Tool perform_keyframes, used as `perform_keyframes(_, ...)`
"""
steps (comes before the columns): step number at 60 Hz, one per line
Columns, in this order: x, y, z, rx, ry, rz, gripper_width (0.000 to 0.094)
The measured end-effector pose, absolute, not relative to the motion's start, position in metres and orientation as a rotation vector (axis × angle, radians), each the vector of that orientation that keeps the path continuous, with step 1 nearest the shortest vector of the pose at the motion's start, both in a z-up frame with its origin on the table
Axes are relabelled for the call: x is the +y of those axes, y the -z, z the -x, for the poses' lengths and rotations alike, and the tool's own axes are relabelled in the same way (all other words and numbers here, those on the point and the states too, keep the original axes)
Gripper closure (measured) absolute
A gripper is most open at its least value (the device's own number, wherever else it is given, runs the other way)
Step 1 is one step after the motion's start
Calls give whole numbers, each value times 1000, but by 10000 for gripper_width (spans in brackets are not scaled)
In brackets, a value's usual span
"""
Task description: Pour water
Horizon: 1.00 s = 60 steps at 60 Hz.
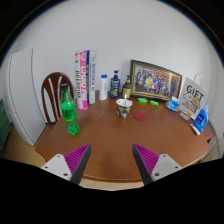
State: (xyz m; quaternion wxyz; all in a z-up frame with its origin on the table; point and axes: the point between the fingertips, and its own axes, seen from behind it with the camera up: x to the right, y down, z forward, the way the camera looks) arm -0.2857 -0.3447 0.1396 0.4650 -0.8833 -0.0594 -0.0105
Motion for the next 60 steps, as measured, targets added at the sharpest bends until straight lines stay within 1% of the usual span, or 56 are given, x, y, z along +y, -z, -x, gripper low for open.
perform_keyframes(11,-303,-118,407,-165,-103,2131,77)
perform_keyframes(16,-274,-107,446,-160,-134,2101,78)
perform_keyframes(24,-224,-98,485,-132,-117,2011,79)
perform_keyframes(29,-198,-93,495,-105,-86,1972,80)
perform_keyframes(33,-180,-89,495,-81,-57,1948,101)
perform_keyframes(36,-170,-86,496,-69,-43,1938,152)
perform_keyframes(38,-164,-85,497,-65,-37,1931,203)
perform_keyframes(41,-156,-85,497,-60,-29,1917,293)
perform_keyframes(44,-151,-90,493,-58,-13,1888,418)
perform_keyframes(45,-150,-92,492,-58,-6,1878,444)
perform_keyframes(47,-149,-92,492,-63,0,1869,450)
perform_keyframes(55,-146,-93,501,-100,-23,1844,568)
perform_keyframes(57,-145,-93,501,-104,-17,1840,573)
perform_keyframes(58,-145,-93,502,-108,-16,1841,598)
perform_keyframes(60,-145,-93,502,-110,-19,1841,598)
